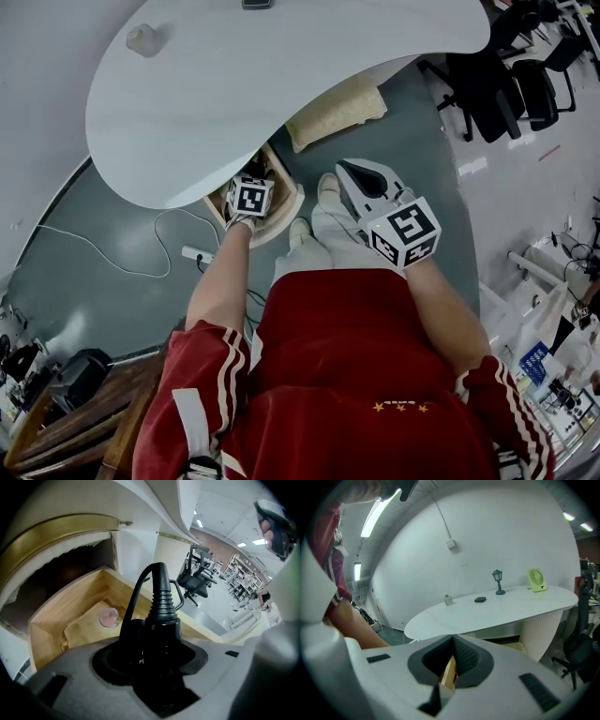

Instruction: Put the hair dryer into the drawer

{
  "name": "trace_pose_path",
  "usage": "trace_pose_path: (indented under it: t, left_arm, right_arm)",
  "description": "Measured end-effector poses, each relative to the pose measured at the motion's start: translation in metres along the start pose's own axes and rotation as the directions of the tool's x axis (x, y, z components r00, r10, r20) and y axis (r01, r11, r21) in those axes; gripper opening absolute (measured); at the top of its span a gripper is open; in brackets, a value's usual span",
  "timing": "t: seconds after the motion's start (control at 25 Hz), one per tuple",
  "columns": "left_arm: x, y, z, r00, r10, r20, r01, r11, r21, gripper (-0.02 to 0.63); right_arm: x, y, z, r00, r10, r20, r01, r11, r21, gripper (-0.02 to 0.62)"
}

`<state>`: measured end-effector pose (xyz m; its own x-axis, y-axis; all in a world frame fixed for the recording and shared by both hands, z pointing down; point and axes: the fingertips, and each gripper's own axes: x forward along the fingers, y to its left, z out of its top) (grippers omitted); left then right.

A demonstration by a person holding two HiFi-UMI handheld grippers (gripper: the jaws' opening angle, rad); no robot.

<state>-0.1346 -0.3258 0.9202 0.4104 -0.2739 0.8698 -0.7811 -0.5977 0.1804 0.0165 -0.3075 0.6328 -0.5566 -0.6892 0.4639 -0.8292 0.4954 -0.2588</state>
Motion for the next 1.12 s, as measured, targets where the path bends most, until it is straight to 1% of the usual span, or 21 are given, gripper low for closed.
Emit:
trace_pose_path:
  t: [0.2, 0.4, 0.56, 0.64, 0.8, 0.96, 1.12]
  left_arm:
    - [-0.004, -0.001, 0.003, 1.0, -0.013, -0.003, 0.012, 1.0, -0.014, 0.232]
    - [-0.002, 0.013, -0.003, 0.999, 0.037, -0.005, -0.037, 0.999, -0.038, 0.233]
    - [0.002, 0.015, -0.003, 0.999, 0.043, -0.014, -0.044, 0.998, -0.043, 0.236]
    - [0.002, 0.018, -0.004, 0.999, 0.05, -0.018, -0.051, 0.998, -0.047, 0.248]
    - [-0.001, 0.019, -0.004, 0.998, 0.061, -0.014, -0.061, 0.998, -0.03, 0.274]
    - [-0.002, 0.02, -0.004, 0.997, 0.074, -0.015, -0.075, 0.997, -0.017, 0.275]
    - [-0.002, 0.026, -0.003, 0.995, 0.1, -0.017, -0.1, 0.995, -0.028, 0.275]
  right_arm:
    - [-0.002, -0.001, -0.002, 1.0, -0.01, -0.006, 0.01, 1.0, 0.003, 0.005]
    - [-0.006, -0.001, -0.003, 1.0, -0.019, -0.007, 0.02, 1.0, 0.003, 0.005]
    - [-0.007, -0.003, -0.004, 1.0, -0.028, -0.009, 0.028, 1.0, 0.006, 0.005]
    - [-0.008, -0.003, -0.005, 0.999, -0.031, -0.011, 0.031, 1.0, 0.003, 0.005]
    - [-0.011, -0.002, -0.009, 0.999, -0.038, -0.013, 0.038, 0.999, 0.002, 0.005]
    - [-0.012, 0.001, -0.009, 0.999, -0.035, -0.016, 0.035, 0.999, -0.005, 0.005]
    - [-0.012, 0.007, -0.006, 0.999, -0.033, -0.012, 0.033, 0.999, -0.016, 0.005]
